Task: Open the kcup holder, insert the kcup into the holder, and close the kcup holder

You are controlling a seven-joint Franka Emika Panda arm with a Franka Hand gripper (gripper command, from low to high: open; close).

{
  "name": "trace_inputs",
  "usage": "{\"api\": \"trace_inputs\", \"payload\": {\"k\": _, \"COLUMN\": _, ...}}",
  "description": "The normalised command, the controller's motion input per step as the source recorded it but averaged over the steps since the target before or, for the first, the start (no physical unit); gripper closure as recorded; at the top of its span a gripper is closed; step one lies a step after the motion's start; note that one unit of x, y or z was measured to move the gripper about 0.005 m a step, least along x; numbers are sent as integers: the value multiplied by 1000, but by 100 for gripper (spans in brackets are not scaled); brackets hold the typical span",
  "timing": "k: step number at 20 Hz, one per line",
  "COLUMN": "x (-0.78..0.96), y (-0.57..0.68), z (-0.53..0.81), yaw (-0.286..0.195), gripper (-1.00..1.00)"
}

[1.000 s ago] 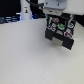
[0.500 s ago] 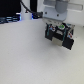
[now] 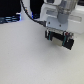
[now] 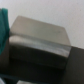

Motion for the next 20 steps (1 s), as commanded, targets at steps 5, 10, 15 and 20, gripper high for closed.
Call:
{"api": "trace_inputs", "payload": {"k": 5, "x": -341, "y": 319, "z": -40, "yaw": 169, "gripper": -100}}
{"api": "trace_inputs", "payload": {"k": 10, "x": -463, "y": 351, "z": 2, "yaw": 163, "gripper": -100}}
{"api": "trace_inputs", "payload": {"k": 15, "x": -516, "y": 351, "z": -1, "yaw": 168, "gripper": -100}}
{"api": "trace_inputs", "payload": {"k": 20, "x": -516, "y": 384, "z": -8, "yaw": 156, "gripper": -100}}
